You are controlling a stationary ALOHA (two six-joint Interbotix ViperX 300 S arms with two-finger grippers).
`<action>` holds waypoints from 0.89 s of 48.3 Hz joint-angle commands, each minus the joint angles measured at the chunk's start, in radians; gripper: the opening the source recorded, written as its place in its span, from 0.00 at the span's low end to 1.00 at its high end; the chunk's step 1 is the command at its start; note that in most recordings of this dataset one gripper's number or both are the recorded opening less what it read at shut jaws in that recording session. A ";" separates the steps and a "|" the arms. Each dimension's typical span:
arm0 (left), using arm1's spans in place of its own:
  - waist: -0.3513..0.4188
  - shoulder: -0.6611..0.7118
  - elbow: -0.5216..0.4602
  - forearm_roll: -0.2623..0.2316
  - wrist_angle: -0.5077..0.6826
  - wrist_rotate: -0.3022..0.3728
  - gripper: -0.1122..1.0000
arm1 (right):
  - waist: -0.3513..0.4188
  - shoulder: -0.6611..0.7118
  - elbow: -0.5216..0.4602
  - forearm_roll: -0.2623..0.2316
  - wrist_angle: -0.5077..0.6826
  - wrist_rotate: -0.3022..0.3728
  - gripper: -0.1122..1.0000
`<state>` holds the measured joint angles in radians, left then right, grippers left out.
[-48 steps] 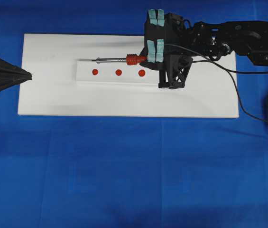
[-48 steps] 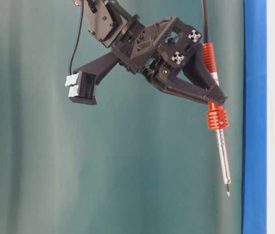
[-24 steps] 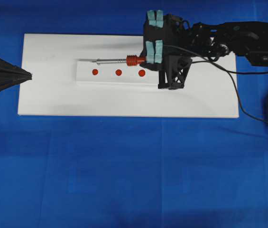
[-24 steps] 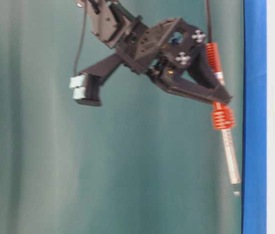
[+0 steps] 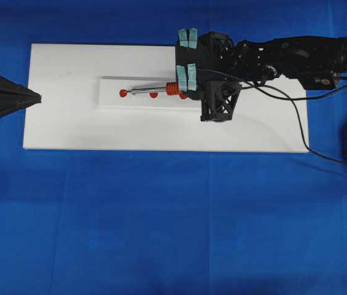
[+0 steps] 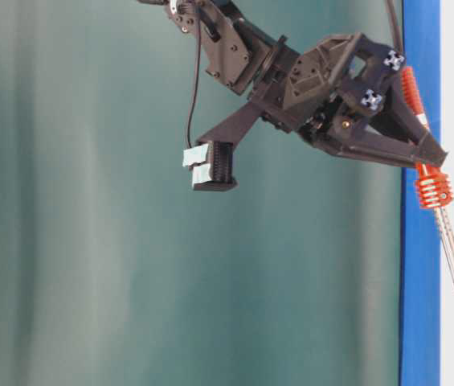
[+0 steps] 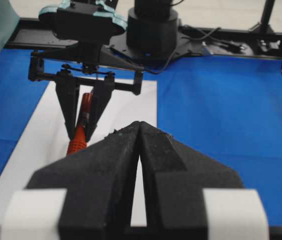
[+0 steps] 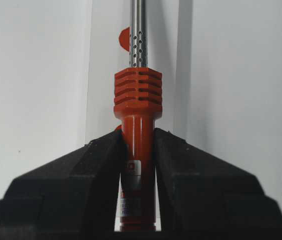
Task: Touch the tip of the soldering iron to the mark.
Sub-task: 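Hold the iron tip against the left red dot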
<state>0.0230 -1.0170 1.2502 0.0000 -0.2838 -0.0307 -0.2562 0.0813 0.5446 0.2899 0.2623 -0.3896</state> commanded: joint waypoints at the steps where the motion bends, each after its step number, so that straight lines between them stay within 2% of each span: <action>1: 0.002 0.006 -0.008 0.002 -0.009 0.000 0.10 | 0.002 -0.012 -0.028 0.002 -0.009 0.002 0.16; 43: 0.003 0.005 -0.009 0.002 -0.009 0.000 0.10 | 0.003 0.006 -0.034 0.005 -0.008 0.005 0.16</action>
<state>0.0245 -1.0170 1.2502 0.0000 -0.2823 -0.0307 -0.2546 0.0997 0.5354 0.2915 0.2592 -0.3866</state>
